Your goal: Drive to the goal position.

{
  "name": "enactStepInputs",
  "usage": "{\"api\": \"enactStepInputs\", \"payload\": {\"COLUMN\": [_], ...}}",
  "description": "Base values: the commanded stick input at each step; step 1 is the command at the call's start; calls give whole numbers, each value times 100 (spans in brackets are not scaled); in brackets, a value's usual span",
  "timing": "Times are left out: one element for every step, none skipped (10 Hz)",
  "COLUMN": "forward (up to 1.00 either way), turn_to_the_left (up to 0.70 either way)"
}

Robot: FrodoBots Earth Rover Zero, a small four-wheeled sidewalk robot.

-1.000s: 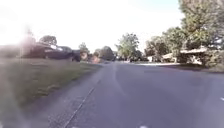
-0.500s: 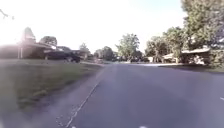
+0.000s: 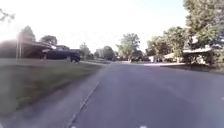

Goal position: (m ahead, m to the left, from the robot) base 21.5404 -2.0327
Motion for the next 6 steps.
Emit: {"api": "enactStepInputs", "payload": {"forward": [79, 78, 77, 75, 75, 76], "turn_to_the_left": [0, 0, 0, 0, 0, 0]}}
